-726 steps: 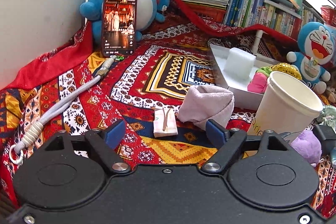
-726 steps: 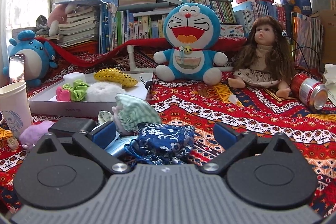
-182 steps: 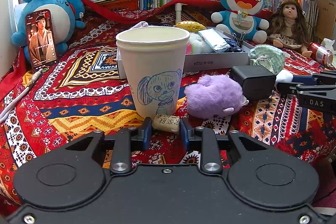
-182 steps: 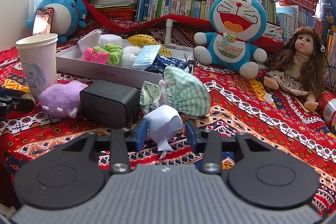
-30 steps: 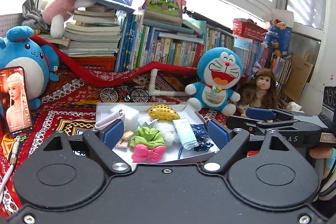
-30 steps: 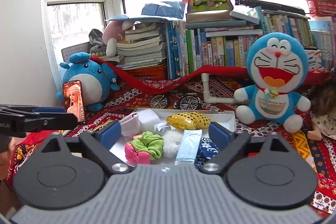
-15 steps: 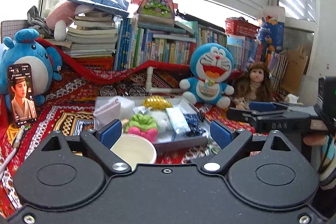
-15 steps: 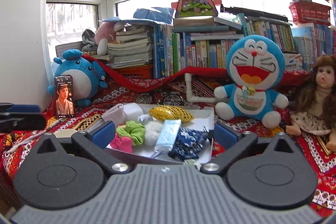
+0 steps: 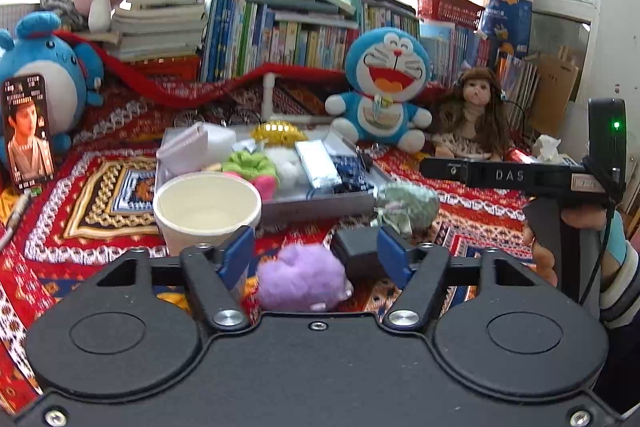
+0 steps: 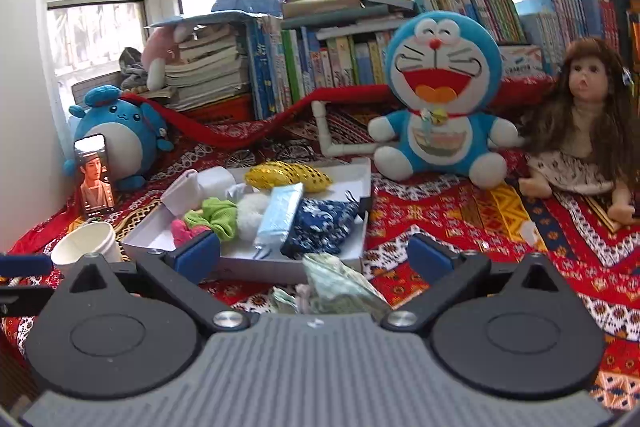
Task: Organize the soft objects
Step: 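Move the left tool to the purple pom-pom while the right tool approaches the green checked cloth, then close the left tool on the purple pom-pom while the right tool closes on the checked cloth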
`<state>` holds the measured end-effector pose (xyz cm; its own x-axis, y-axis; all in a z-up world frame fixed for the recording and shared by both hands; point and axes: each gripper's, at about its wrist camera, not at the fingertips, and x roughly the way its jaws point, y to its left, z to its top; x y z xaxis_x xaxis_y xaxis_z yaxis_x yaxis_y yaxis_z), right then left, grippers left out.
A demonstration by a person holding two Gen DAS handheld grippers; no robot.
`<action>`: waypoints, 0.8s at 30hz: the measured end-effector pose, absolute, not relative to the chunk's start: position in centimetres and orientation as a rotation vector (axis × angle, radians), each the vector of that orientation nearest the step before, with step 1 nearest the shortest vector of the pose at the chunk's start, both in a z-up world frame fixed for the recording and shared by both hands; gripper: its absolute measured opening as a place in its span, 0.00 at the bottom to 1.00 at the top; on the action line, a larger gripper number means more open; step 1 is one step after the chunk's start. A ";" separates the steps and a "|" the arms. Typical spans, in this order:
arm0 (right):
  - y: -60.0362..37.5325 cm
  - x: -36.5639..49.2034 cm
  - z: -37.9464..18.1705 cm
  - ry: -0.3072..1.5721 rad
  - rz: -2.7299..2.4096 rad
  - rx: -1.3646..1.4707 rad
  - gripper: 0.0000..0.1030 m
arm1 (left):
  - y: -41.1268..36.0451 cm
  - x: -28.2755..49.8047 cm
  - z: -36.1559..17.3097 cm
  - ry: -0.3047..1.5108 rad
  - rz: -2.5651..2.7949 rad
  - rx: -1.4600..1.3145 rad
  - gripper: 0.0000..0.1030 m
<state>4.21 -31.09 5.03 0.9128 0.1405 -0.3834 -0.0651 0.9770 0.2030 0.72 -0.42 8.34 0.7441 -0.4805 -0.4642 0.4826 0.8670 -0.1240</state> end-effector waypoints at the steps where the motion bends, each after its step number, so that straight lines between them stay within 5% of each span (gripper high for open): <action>1: -31.2 4.2 4.8 0.415 0.105 0.197 0.99 | -0.5 0.7 8.0 0.515 -0.524 0.006 0.61; 24: -32.3 6.3 1.2 0.527 0.087 0.386 0.91 | -4.7 1.7 1.9 0.565 -0.297 -0.022 0.69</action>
